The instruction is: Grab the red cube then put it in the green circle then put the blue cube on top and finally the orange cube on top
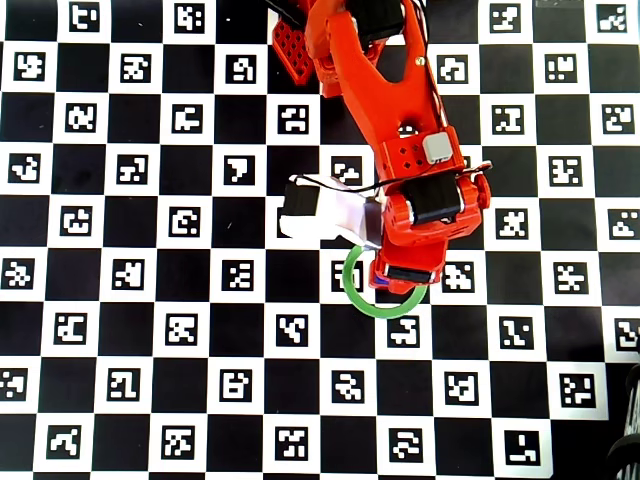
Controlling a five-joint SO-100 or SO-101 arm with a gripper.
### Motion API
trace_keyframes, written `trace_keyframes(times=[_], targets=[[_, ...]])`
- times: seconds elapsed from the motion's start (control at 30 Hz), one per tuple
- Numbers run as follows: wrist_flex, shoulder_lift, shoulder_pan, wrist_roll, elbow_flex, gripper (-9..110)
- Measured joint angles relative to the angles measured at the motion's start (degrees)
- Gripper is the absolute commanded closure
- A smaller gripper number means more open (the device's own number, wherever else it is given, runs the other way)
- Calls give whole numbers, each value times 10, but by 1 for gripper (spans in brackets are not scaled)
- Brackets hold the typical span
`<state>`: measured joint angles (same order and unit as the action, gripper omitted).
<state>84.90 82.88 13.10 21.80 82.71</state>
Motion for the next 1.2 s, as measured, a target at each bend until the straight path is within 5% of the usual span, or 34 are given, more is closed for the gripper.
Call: trace_keyframes(times=[1.2], targets=[[-67,0,0,-18,66,94]])
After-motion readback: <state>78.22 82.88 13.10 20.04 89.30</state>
